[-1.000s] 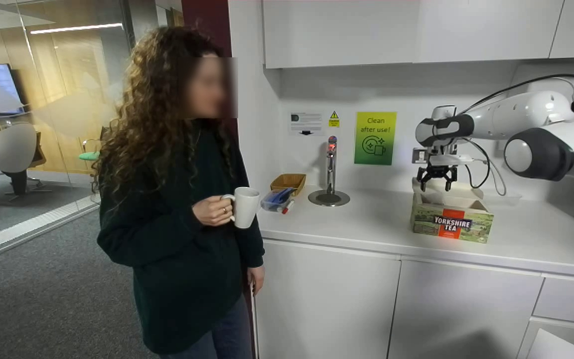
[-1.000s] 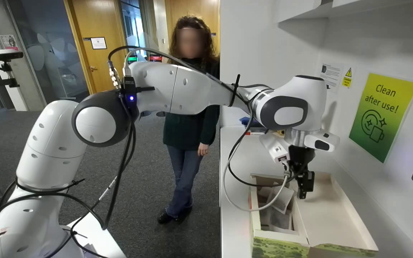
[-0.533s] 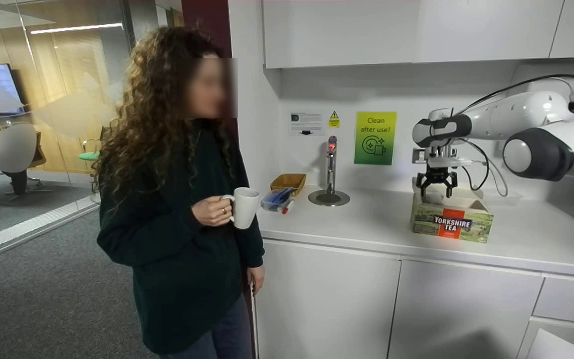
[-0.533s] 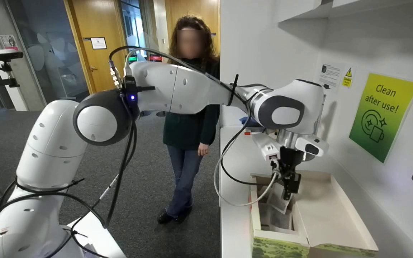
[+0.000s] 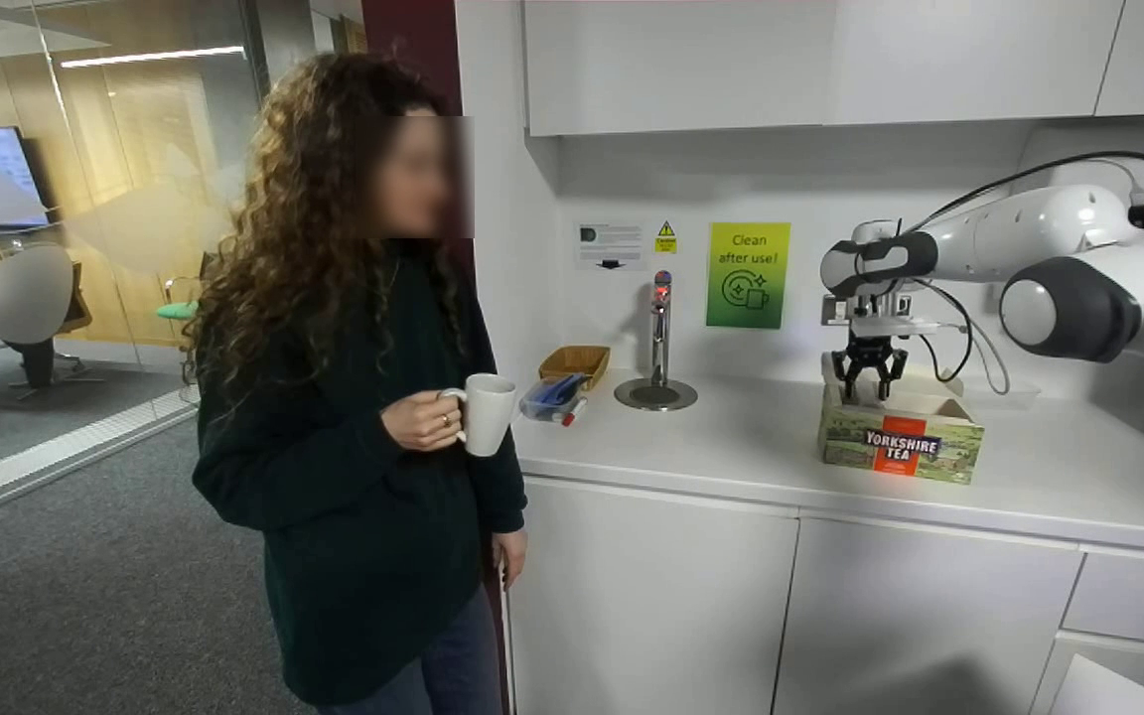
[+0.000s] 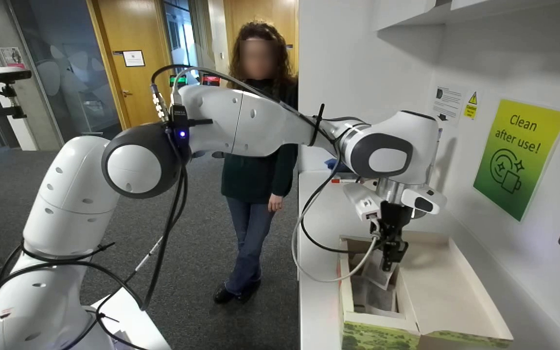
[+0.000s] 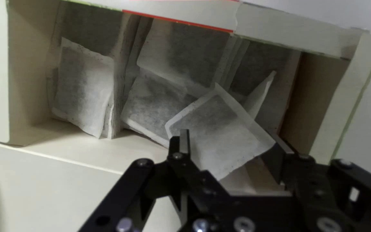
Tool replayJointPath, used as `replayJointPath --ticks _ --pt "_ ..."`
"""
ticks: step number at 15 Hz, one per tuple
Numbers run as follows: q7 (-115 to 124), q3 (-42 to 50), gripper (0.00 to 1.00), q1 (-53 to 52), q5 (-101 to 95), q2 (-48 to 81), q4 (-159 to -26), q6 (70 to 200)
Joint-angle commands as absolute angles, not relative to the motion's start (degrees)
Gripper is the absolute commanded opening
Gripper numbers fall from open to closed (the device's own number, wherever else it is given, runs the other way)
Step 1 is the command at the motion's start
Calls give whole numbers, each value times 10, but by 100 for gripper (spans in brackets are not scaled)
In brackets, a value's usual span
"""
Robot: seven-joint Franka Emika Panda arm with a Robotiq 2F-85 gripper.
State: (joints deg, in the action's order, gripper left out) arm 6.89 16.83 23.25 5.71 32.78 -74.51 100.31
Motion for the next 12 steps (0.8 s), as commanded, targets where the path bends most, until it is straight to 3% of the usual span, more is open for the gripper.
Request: replayJointPath --ticks 1,5,12 --pt "71 169 31 234 63 320 -755 1021" --pt "66 167 1 234 63 317 -762 1036" --pt "28 159 0 236 79 291 -799 1132"
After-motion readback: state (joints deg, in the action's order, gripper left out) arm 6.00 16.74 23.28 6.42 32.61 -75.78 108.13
